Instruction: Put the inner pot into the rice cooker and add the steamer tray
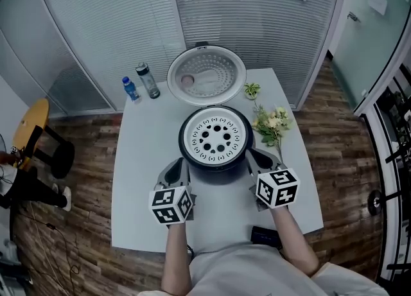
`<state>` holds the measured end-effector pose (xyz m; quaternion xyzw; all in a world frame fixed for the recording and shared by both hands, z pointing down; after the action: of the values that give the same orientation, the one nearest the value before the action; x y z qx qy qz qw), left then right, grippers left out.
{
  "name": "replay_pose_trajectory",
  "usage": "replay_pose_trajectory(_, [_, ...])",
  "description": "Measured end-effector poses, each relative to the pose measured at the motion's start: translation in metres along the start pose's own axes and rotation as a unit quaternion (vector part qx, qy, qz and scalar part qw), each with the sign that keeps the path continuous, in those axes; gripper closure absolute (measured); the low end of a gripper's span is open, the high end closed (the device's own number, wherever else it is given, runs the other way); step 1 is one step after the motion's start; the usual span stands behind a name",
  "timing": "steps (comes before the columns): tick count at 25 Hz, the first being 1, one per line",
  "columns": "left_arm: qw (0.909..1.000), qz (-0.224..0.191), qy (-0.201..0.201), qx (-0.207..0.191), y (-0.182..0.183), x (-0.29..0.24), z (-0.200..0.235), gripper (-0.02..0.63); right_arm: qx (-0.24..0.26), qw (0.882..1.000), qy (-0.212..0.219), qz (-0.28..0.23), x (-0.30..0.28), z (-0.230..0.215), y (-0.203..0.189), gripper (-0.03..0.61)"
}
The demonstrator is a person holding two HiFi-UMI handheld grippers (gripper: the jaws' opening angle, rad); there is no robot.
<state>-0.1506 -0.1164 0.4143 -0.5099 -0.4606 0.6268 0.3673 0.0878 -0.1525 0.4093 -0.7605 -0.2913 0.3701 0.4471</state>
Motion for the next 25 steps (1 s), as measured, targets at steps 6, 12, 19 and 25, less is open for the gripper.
replay_pose_trajectory(6, [0.9999,-0.001,-0.01,0.006,-0.0007,0.0016,-0.0039,0.603,0.002,1.0,-0.002,0.001,0.0039,-0.0015,-0.0001,0.56])
replay_pose_trajectory(12, [0.9998,0.0,-0.02,0.005,-0.0018,0.0004,-0.0074,0.603,0.008,1.0,0.001,0.003,0.0037,0.0001,-0.001,0.561])
replay_pose_trajectory(19, [0.9997,0.003,-0.02,0.01,-0.0023,-0.001,-0.0043,0.603,0.01,1.0,-0.004,0.008,0.0023,0.0004,0.0007,0.561])
replay_pose_trajectory(25, [0.9997,0.005,-0.02,0.012,-0.0037,-0.004,-0.004,0.603,0.006,1.0,-0.002,0.007,0.0008,-0.0033,0.0024,0.561])
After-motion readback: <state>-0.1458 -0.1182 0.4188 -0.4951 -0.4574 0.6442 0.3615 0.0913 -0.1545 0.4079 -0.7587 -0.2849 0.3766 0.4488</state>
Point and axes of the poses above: the fingertips, and each gripper's own axes: x backward along the fingers, z to its left, y out of its top, the point moved 5 cm from there along x, backward along the fingers, and after that the axes turned 6 degrees about -x, right-handed, at the moved point
